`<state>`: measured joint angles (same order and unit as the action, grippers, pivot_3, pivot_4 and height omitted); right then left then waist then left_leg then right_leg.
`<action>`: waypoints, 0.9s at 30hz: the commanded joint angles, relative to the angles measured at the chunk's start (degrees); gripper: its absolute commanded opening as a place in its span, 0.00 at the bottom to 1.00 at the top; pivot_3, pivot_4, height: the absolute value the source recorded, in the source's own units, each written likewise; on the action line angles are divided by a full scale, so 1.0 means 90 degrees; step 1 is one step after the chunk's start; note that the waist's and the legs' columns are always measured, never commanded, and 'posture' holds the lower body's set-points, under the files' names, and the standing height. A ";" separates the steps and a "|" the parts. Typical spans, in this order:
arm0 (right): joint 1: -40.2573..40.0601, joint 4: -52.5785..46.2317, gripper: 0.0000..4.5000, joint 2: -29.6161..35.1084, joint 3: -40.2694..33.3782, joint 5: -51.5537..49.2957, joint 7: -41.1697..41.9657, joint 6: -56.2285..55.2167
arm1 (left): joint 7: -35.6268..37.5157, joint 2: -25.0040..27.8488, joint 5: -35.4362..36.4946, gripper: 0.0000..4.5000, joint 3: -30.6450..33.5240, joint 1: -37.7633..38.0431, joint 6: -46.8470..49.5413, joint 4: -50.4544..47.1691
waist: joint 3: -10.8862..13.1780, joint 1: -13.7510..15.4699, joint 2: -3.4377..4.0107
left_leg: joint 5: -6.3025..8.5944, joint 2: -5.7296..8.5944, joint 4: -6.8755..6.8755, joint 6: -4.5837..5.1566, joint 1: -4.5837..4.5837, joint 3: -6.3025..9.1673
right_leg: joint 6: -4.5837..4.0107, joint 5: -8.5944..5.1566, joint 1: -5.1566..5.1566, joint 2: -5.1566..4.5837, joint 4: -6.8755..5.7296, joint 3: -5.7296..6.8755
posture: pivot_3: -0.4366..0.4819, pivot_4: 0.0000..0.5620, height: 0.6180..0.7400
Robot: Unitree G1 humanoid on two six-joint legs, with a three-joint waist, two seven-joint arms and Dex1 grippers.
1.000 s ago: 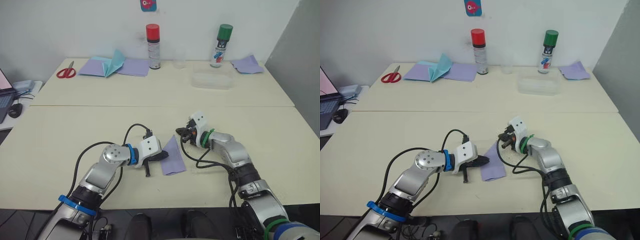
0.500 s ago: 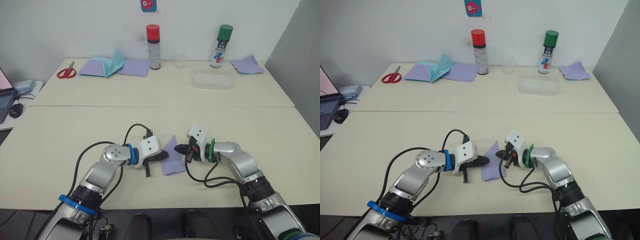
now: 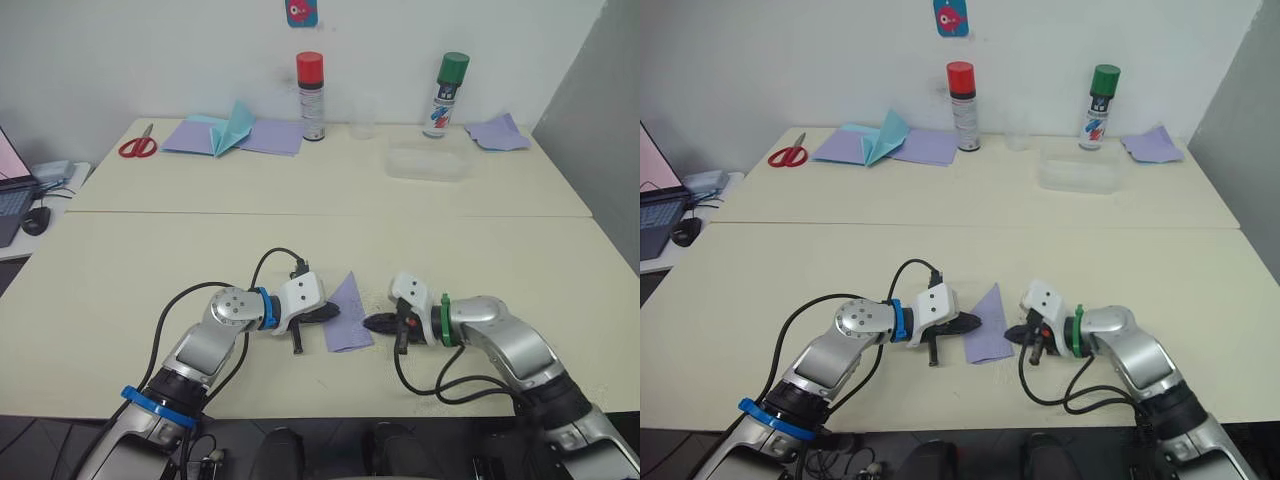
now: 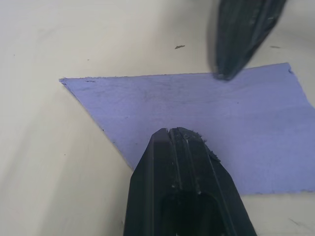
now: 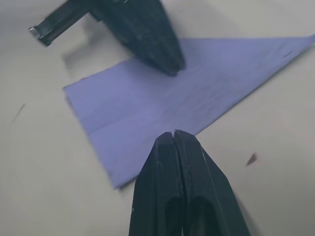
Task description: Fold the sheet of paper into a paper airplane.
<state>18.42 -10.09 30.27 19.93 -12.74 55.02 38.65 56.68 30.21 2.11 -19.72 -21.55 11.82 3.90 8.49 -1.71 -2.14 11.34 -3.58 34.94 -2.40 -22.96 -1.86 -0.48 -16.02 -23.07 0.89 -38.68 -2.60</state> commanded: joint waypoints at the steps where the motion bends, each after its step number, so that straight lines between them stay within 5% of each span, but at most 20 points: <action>1: -0.0398 -0.0246 0.00 0.0345 0.0438 -0.0023 0.0254 0.0382 | 0.0051 0.0006 -0.0259 0.00 -0.0298 0.0207 0.0180 0.0397 | -0.0007 0.0001 0.0000 | 0.0000 0.0000 0.0000 0.0000 0.0000 0.0002 | 0.0000 -0.0001 0.0000 -0.0001 0.0000 0.0000 | 0.48 0.27 1.00; 8: -0.0512 -0.0679 0.00 0.0873 0.0301 -0.0386 0.0562 0.0632 | 0.0047 -0.0054 -0.0298 0.00 -0.0338 0.0201 0.0120 0.0463 | -0.0016 0.0004 -0.0004 | 0.0001 -0.0001 0.0000 -0.0001 0.0007 0.0017 | -0.0035 -0.0022 -0.0005 -0.0010 0.0023 0.0000 | 0.48 0.27 1.00; 16: -0.0221 -0.1132 0.00 0.0302 -0.0884 -0.1537 0.0239 0.0931 | 0.0066 -0.0040 -0.0315 0.00 -0.0321 0.0205 0.0024 0.0532 | -0.0005 0.0003 -0.0001 | 0.0001 -0.0005 -0.0004 -0.0001 -0.0003 0.0016 | 0.0001 -0.0002 0.0042 -0.0009 0.0074 0.0006 | 0.48 0.27 1.00; 21: 0.0102 -0.0440 0.00 -0.0331 -0.0680 -0.0772 -0.0813 0.0475 | 0.0101 -0.0024 -0.0326 0.00 -0.0337 0.0189 -0.0037 0.0564 | -0.0004 -0.0002 -0.0002 | 0.0001 -0.0008 -0.0005 -0.0001 -0.0001 0.0016 | 0.0000 -0.0003 0.0045 -0.0012 0.0081 0.0003 | 0.48 0.27 1.00; 27: 0.0283 0.0347 0.00 -0.0292 -0.0173 -0.0089 -0.0823 -0.0105 | 0.0155 0.0008 -0.0334 0.00 -0.0325 0.0117 -0.0149 0.0641 | -0.0003 0.0004 0.0002 | 0.0002 -0.0004 -0.0009 -0.0001 -0.0004 0.0008 | 0.0000 -0.0002 0.0044 -0.0014 0.0082 0.0004 | 0.48 0.27 1.00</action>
<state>19.92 -7.21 27.12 17.64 -14.71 47.45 38.99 57.68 29.48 2.10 -19.95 -22.15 9.24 5.85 8.47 -1.68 -2.12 11.36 -3.61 34.86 -2.40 -22.99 -1.81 -0.42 -16.00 -22.67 0.76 -37.95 -2.56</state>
